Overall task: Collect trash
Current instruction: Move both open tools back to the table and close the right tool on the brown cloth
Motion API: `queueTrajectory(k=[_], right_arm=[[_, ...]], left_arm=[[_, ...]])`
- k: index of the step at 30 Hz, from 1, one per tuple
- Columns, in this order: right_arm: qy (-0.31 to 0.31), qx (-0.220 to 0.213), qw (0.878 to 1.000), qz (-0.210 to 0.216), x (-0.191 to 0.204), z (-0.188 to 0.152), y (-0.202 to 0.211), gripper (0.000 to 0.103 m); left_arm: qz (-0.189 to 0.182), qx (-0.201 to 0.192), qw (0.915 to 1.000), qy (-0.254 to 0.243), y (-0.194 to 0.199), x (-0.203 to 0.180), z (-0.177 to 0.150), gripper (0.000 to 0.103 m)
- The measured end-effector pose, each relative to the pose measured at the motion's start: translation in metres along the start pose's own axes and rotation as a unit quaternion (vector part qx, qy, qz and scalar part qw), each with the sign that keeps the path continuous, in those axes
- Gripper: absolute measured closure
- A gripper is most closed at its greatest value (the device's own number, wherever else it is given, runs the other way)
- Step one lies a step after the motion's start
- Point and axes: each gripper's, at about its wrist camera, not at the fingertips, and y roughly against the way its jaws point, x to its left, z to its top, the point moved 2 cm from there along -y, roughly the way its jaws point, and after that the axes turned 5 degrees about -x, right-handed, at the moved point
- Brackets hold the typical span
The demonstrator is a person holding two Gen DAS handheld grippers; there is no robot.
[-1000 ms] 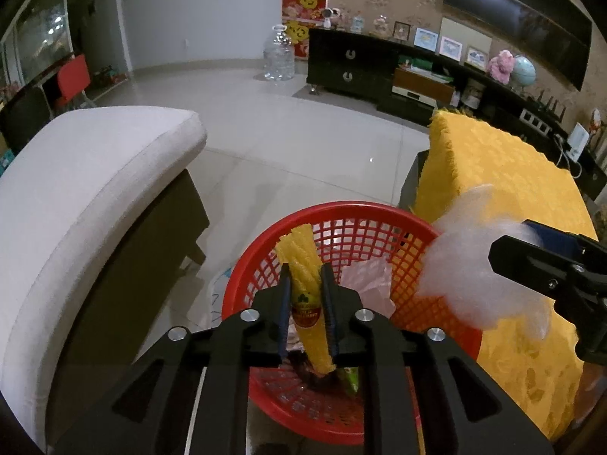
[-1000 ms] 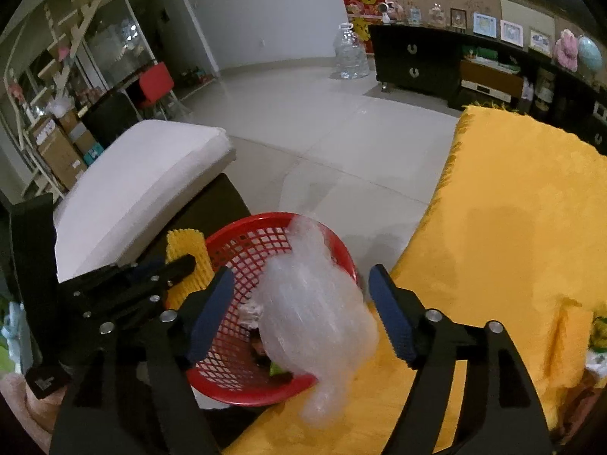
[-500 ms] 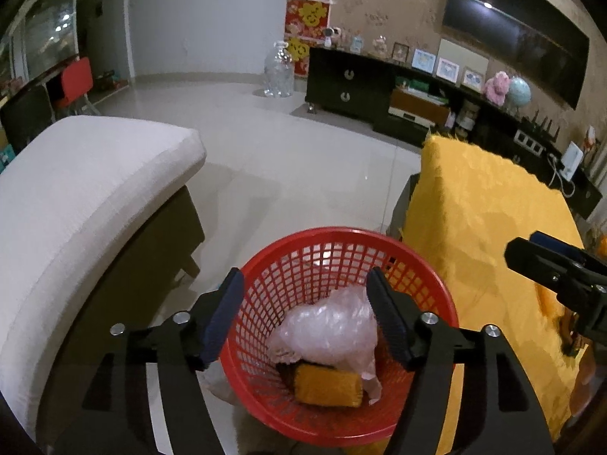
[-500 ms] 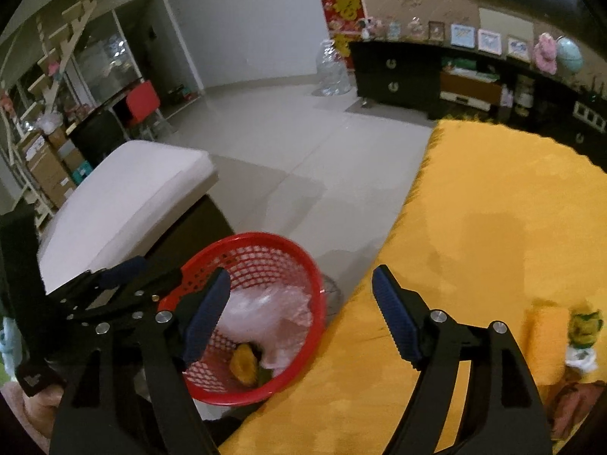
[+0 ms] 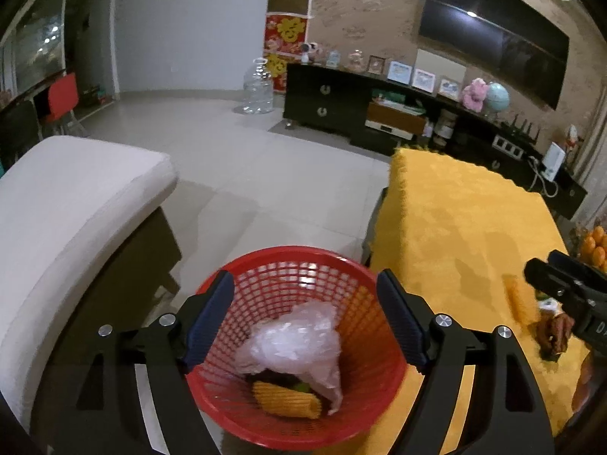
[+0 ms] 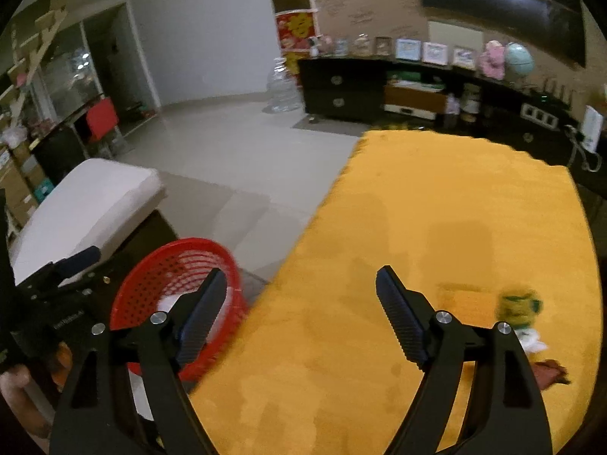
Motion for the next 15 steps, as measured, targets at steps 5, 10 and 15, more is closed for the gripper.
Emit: queueTrajectory(k=[5,10,15], right_arm=[[-0.022,-0.021,0.999,-0.045,-0.044,-0.003,0.028,0.022],[-0.062,-0.027,0.994,-0.085,-0.094,-0.017,0.050,0.022],[-0.098,-0.014,0.986,-0.131,-0.140,-0.038,0.060,0.013]], left_arm=[[-0.021,-0.002,0.9995,-0.024,0.001,-0.031,-0.001,0.027],[-0.040,-0.002,0.9985,-0.038,0.003,-0.055,-0.002,0.027],[-0.053,-0.001,0.9974,-0.050,0.003,-0.076,-0.005,0.027]])
